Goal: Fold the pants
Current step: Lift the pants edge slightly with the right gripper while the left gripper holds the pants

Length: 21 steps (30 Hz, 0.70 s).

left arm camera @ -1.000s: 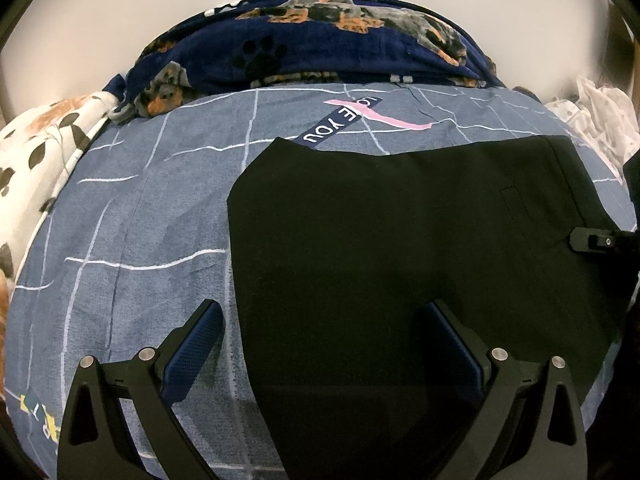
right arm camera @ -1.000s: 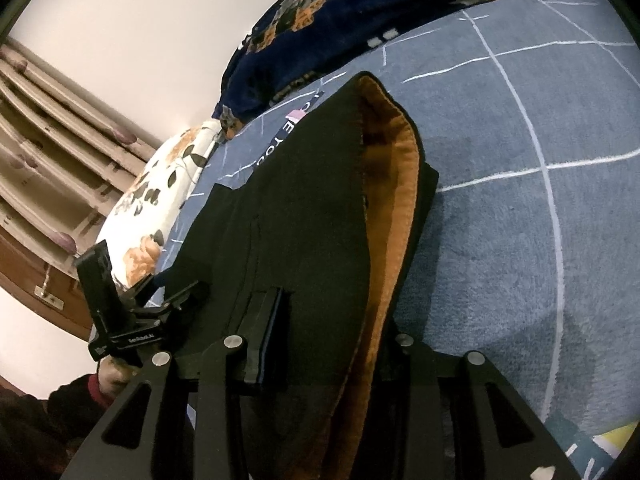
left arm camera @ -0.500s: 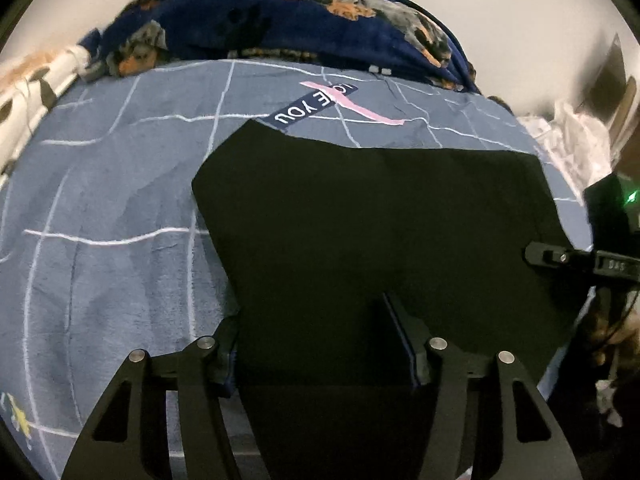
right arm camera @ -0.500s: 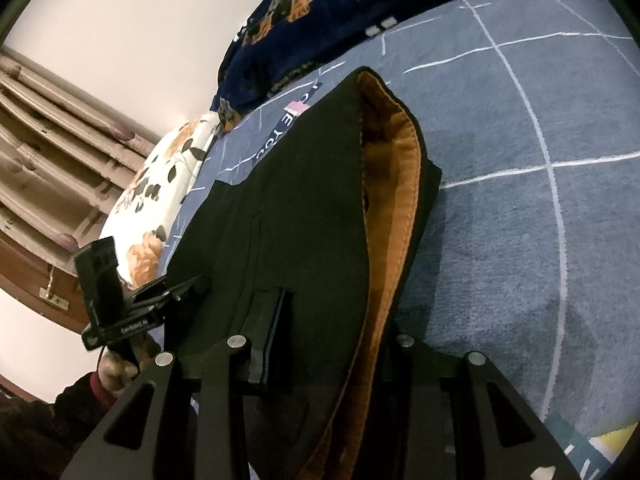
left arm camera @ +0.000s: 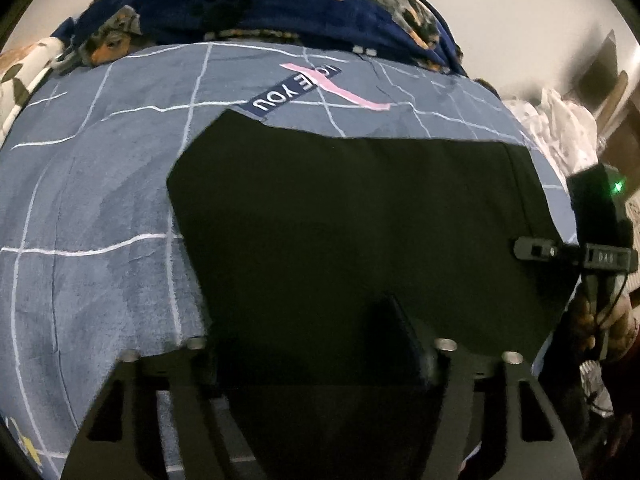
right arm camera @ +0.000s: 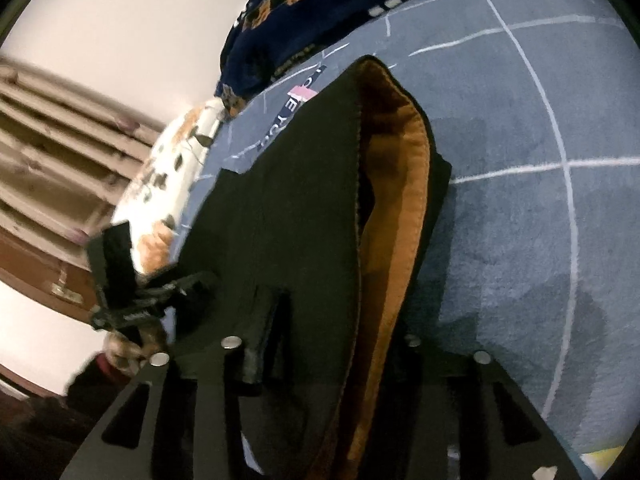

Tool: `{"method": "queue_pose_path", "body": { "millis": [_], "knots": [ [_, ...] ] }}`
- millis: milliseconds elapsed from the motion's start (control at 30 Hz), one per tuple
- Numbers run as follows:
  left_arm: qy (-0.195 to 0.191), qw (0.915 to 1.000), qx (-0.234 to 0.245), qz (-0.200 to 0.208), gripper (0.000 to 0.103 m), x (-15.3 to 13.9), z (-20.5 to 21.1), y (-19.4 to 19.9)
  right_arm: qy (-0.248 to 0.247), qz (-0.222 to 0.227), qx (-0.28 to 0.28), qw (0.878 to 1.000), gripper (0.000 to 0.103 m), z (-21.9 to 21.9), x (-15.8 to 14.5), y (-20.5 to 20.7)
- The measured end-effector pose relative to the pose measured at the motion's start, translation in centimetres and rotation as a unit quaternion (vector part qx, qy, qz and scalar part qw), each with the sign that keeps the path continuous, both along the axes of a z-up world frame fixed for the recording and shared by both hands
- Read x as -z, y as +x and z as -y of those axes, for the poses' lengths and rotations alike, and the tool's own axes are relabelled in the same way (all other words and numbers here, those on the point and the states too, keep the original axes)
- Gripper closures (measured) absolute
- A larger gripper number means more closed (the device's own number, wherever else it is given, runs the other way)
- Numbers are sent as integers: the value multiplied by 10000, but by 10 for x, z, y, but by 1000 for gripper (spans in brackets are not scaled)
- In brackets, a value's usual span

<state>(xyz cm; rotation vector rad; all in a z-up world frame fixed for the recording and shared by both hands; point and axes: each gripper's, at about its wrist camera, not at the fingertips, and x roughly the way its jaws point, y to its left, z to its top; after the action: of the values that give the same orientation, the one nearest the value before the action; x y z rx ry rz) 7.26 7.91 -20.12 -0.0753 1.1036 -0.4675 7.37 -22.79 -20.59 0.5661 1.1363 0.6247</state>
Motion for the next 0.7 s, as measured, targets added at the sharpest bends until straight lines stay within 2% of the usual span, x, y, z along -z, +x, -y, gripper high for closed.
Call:
{"method": "queue_pose_path", "body": {
  "millis": [33,67,133,433,700],
  "knots": [
    [-150,9999,-53,-44,65,0,-3,0,-21,5,7,10000,69,-1,0,0],
    [-304,9994,-133,-87,73,-2,-6,1,3,-20,39,10000,71,0,0,-1],
    [-340,9990,-273,-65,78,-5,-8,-1,136,-85,146,9998,73,1,-1,-1],
    [51,9982,-365,475,86,-29,0,-16,551,-151,326,9978,77,3,-7,-11],
    [242,9967,-366,684,89,-42,-2,-21,925,-249,403,9946,77,-1,-8,-13]
  ]
}}
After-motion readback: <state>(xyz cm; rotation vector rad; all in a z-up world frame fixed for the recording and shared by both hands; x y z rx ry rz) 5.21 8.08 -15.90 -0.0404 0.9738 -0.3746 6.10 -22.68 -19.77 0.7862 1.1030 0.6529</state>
